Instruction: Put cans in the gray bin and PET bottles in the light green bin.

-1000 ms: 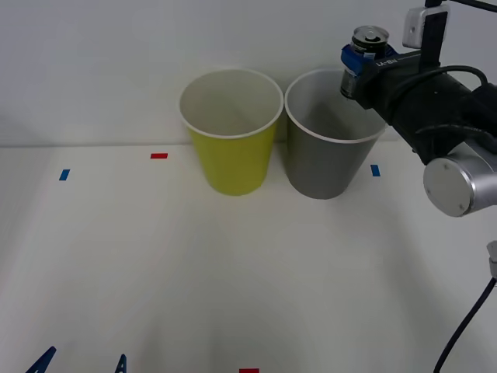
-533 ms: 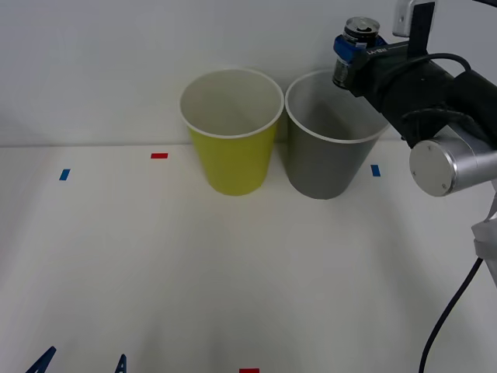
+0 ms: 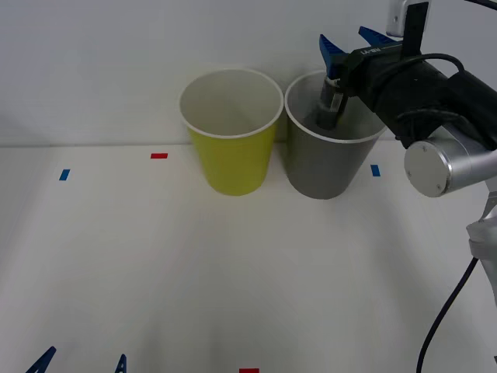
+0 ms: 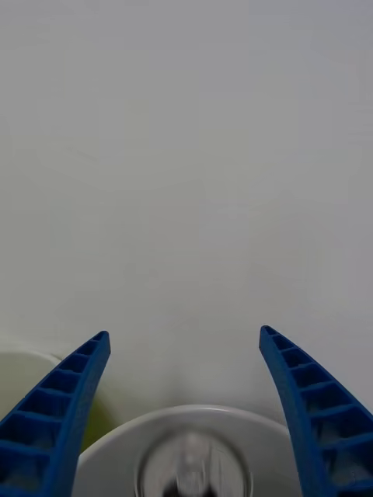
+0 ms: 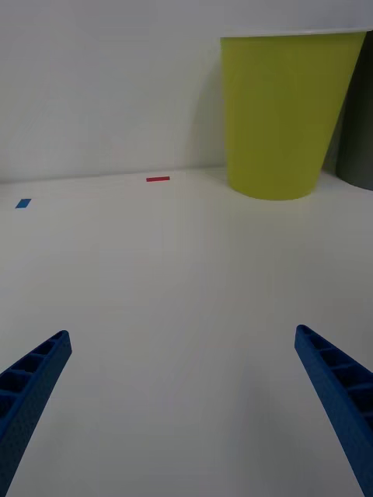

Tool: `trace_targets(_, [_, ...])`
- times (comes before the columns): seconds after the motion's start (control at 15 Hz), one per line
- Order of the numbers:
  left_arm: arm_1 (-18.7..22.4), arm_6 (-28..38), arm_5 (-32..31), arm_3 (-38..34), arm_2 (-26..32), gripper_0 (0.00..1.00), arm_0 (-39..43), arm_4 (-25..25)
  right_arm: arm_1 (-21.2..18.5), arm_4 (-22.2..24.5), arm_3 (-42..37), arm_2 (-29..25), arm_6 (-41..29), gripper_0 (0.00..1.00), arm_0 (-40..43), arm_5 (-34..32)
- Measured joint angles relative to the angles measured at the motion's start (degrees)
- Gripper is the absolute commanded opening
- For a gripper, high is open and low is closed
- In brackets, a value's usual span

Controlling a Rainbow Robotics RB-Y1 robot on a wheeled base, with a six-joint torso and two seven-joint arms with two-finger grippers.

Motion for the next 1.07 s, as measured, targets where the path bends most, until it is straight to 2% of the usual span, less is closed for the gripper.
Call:
trace_targets(0.33, [0.0, 0.0, 0.0, 0.0, 0.0, 1.0, 0.0, 0.0, 0.36, 5.54, -1.34, 0.68, 0.12, 1.0, 0.01, -0.01])
trace_targets(0.6, [0.0, 0.0, 0.0, 0.0, 0.0, 1.0, 0.0, 0.0, 1.08, 5.71, -6.18, -1.94, -0.78, 1.0, 2.15, -0.01])
trace_targets(0.73, [0.0, 0.0, 0.0, 0.0, 0.0, 1.0, 0.0, 0.0, 1.22, 5.64, -10.47, -3.66, -0.91, 1.0, 5.87, -0.02])
trace_targets(1.07, [0.0, 0.0, 0.0, 0.0, 0.0, 1.0, 0.0, 0.0, 0.45, 6.85, -22.47, -7.05, -1.07, 1.0, 22.18, -0.04])
